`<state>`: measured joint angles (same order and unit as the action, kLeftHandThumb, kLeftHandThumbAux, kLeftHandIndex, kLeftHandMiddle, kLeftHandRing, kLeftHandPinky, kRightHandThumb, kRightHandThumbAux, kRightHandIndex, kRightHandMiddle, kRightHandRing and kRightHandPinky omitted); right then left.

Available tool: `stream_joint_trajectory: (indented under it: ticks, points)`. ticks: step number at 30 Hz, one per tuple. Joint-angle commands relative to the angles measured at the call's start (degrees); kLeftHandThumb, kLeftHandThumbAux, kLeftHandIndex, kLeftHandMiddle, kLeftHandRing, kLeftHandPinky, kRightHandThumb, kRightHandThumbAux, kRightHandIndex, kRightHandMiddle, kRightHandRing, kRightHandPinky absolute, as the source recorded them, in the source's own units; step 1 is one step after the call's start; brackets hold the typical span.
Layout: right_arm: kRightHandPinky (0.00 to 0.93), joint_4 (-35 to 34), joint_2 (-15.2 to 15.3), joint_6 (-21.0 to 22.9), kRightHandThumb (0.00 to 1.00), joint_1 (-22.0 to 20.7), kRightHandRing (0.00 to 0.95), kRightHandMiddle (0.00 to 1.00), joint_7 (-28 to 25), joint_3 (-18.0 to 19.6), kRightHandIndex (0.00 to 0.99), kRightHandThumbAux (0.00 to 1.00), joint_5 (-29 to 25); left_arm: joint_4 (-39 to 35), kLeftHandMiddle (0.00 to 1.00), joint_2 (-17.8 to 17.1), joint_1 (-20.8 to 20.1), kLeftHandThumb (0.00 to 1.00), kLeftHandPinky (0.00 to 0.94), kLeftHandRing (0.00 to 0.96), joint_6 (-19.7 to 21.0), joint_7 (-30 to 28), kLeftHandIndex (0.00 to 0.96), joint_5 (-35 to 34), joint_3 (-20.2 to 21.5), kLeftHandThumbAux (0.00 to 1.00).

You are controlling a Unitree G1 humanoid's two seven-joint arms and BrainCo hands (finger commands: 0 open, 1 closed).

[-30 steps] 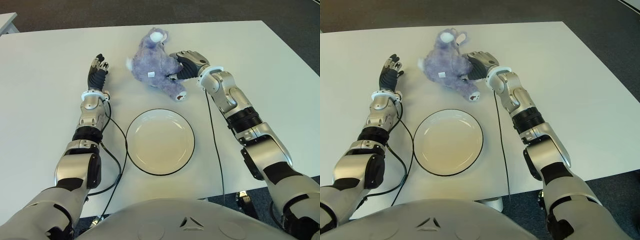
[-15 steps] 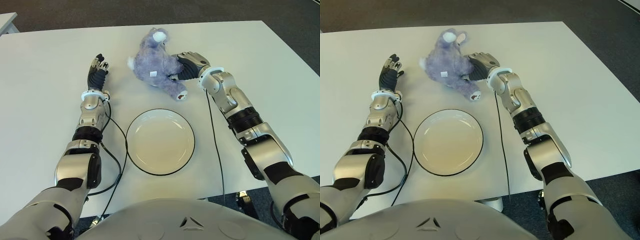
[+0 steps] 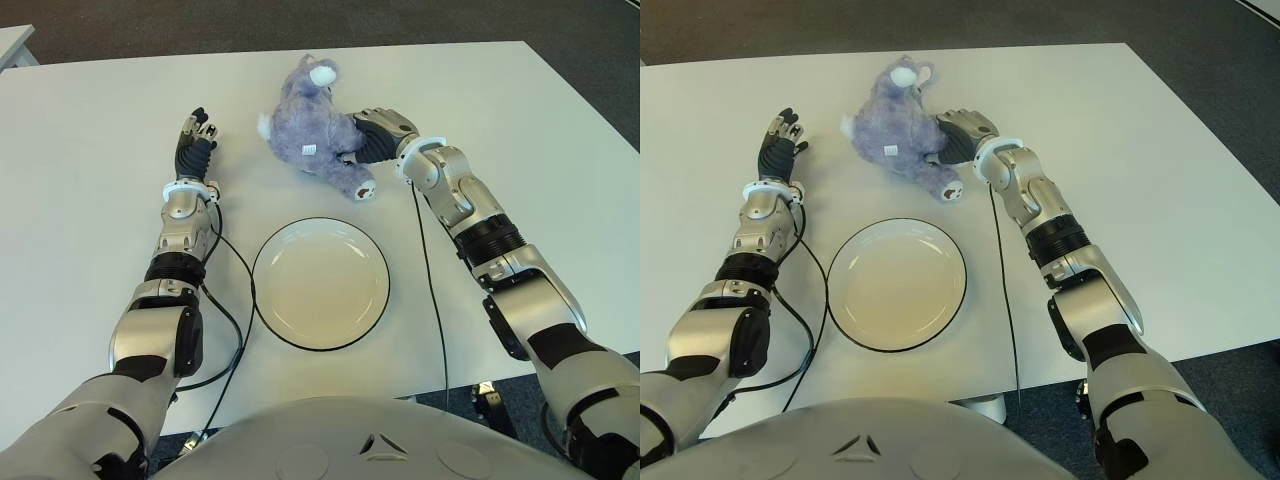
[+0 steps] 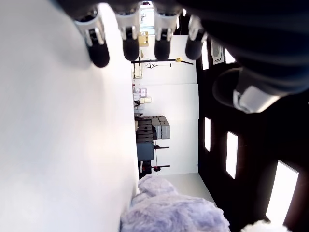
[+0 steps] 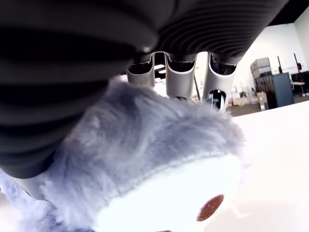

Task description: Put the doll into the plate.

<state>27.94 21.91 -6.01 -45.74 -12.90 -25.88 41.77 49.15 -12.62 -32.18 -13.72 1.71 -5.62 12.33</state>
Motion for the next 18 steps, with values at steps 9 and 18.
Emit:
stream_joint_trajectory:
  ticks: [9, 18]
  points:
    - [0.646, 1.24, -0.21, -0.24, 0.397, 0.02, 0.586, 0.559, -1.21, -1.18, 0.283, 0.57, 0.23, 1.83, 0.0, 0.93, 2.32, 0.601, 0.077, 0.002, 2.32, 0.6, 0.0, 0.17, -0.02, 0.402]
    - [0.711, 1.48, -0.21, -0.08, 0.677, 0.06, 0.683, 0.671, -1.58, -1.99, 0.422, 0.712, 0.85, 1.96, 0.0, 0.92, 2.27, 0.597, 0.063, 0.0, 2.22, 0.51, 0.0, 0.11, 0.06, 0.395]
